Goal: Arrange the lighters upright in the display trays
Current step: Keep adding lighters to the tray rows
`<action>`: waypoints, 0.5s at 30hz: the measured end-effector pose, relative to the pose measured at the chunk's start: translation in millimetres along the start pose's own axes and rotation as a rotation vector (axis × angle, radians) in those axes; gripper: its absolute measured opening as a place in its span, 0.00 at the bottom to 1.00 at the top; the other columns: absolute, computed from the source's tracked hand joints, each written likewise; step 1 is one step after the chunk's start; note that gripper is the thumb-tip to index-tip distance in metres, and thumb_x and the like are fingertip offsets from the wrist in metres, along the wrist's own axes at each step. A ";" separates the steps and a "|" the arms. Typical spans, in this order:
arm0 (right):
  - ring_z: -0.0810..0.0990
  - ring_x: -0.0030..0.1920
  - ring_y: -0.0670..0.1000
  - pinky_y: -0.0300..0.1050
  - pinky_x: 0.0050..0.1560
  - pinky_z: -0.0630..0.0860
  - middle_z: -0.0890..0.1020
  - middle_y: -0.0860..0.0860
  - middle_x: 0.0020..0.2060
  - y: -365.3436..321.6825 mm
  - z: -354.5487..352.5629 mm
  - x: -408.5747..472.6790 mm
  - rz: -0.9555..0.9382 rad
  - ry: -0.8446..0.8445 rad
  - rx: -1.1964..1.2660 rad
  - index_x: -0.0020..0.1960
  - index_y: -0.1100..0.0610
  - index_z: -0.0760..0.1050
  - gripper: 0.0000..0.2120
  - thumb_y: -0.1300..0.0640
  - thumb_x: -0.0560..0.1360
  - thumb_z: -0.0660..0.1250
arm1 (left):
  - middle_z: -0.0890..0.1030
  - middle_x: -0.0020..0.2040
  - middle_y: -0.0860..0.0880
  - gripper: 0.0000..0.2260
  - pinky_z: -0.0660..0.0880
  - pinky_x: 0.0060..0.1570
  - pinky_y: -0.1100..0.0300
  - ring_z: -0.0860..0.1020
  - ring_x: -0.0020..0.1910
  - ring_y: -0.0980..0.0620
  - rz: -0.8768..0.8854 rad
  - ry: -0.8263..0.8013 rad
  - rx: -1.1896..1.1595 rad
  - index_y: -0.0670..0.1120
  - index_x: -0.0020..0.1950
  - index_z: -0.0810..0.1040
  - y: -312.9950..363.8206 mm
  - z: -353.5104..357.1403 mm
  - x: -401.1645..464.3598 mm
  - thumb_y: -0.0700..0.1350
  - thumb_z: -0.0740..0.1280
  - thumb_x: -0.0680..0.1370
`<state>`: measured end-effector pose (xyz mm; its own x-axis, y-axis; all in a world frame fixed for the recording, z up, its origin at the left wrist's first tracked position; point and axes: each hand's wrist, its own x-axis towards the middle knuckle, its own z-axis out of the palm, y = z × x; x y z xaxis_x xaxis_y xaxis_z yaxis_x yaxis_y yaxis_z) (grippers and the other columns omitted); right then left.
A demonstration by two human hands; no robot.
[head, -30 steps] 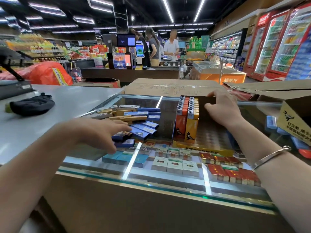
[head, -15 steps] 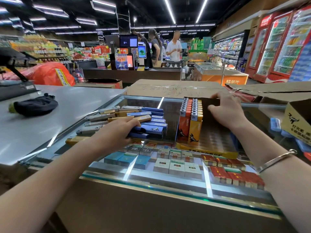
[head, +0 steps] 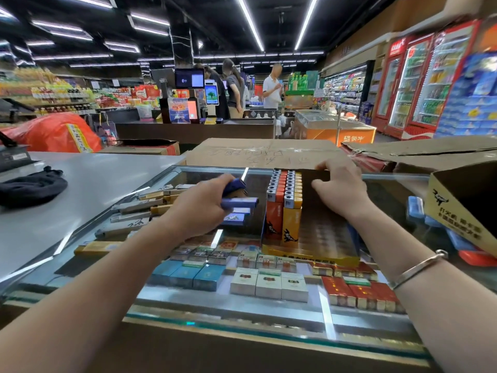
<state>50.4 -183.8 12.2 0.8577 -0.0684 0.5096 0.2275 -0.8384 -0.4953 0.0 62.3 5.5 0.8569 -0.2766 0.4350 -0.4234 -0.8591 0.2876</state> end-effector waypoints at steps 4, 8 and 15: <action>0.70 0.61 0.58 0.56 0.60 0.67 0.76 0.55 0.58 -2.5 -3.8 0.3 -0.022 0.058 0.029 0.60 0.55 0.74 0.15 0.58 0.73 0.64 | 0.72 0.39 0.58 0.15 0.68 0.37 0.72 0.73 0.36 0.65 0.122 0.238 -0.359 0.50 0.54 0.68 18.4 -4.7 24.3 0.36 0.68 0.74; 0.76 0.52 0.48 0.35 0.51 0.71 0.80 0.51 0.50 -18.3 -19.5 -2.7 -0.178 0.172 0.358 0.56 0.57 0.76 0.11 0.63 0.74 0.65 | 0.72 0.39 0.56 0.15 0.69 0.37 0.71 0.71 0.35 0.63 0.169 0.343 -0.518 0.50 0.54 0.68 48.2 7.7 48.3 0.35 0.68 0.74; 0.80 0.44 0.45 0.36 0.45 0.78 0.80 0.49 0.43 -42.6 -28.2 -15.4 -0.426 -0.109 0.678 0.51 0.60 0.77 0.14 0.71 0.67 0.72 | 0.76 0.48 0.44 0.17 0.76 0.44 0.51 0.77 0.47 0.45 0.300 0.401 -0.443 0.41 0.56 0.69 60.0 24.7 51.3 0.31 0.69 0.71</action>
<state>14.5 -162.2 45.3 0.6662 0.2657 0.6969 0.7454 -0.2674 -0.6106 25.9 -14.0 24.0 0.5438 -0.2207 0.8096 -0.7801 -0.4885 0.3909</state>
